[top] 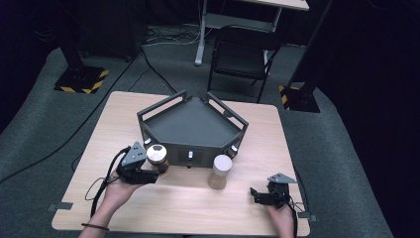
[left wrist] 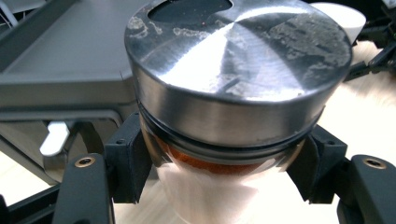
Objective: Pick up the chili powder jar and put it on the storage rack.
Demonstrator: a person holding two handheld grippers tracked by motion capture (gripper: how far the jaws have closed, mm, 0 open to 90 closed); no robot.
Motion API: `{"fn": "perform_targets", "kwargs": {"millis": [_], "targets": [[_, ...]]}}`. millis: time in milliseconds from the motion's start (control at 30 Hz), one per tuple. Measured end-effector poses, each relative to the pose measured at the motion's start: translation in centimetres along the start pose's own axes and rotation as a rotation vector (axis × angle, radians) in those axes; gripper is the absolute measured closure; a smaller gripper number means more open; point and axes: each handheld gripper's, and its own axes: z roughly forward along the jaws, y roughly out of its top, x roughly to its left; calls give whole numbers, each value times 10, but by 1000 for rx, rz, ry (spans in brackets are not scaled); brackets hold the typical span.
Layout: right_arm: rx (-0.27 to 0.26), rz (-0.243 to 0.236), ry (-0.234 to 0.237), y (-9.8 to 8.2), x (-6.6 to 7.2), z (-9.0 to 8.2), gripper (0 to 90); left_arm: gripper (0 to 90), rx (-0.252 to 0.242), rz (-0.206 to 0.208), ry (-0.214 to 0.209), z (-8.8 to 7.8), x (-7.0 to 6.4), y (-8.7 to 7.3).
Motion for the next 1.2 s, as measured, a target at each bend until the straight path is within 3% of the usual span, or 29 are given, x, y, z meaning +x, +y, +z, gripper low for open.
{"fn": "perform_targets", "kwargs": {"millis": [733,1200], "targets": [[1,0,1,0,0,0,61,314,-55,10,14,-8,11,42],[1,-2,2,0,0,0,59,313,-66,3,56,4,22,60]]}}
